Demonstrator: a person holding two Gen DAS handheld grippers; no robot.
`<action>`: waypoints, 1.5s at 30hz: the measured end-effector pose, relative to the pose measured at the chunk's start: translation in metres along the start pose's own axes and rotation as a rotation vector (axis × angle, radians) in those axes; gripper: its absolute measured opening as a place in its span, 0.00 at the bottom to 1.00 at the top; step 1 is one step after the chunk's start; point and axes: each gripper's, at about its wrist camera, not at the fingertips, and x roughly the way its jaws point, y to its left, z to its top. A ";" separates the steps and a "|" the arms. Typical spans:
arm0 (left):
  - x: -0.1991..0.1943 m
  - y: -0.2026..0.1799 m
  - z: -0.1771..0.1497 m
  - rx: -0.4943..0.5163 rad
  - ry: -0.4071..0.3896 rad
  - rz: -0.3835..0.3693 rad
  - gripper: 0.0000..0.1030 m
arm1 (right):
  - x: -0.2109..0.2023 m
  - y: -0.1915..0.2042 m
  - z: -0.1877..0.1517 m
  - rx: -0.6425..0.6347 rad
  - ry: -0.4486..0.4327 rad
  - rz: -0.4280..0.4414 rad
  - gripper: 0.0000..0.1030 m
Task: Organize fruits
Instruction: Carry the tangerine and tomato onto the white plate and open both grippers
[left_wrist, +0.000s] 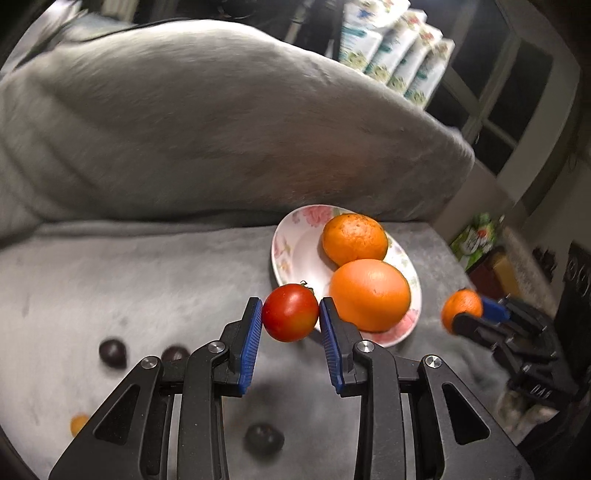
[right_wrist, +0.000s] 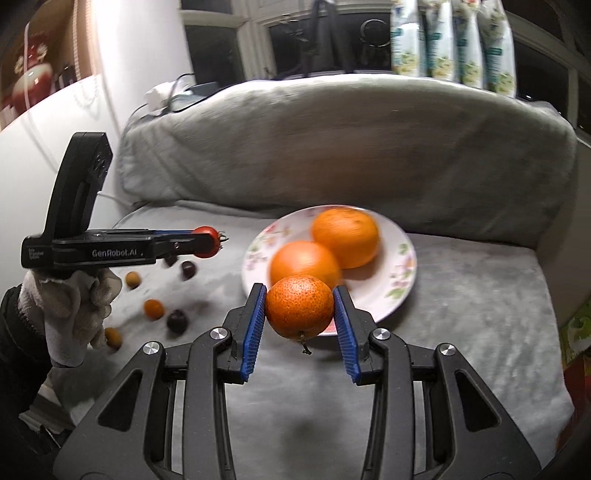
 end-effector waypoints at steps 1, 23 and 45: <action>0.003 -0.004 0.001 0.025 0.002 0.018 0.29 | 0.000 -0.004 0.001 0.005 0.000 -0.004 0.37; 0.052 -0.039 0.032 0.247 0.059 0.153 0.29 | 0.051 -0.063 0.014 0.089 0.057 -0.025 0.37; 0.047 -0.040 0.048 0.184 0.023 0.146 0.68 | 0.044 -0.060 0.024 0.077 -0.022 -0.032 0.86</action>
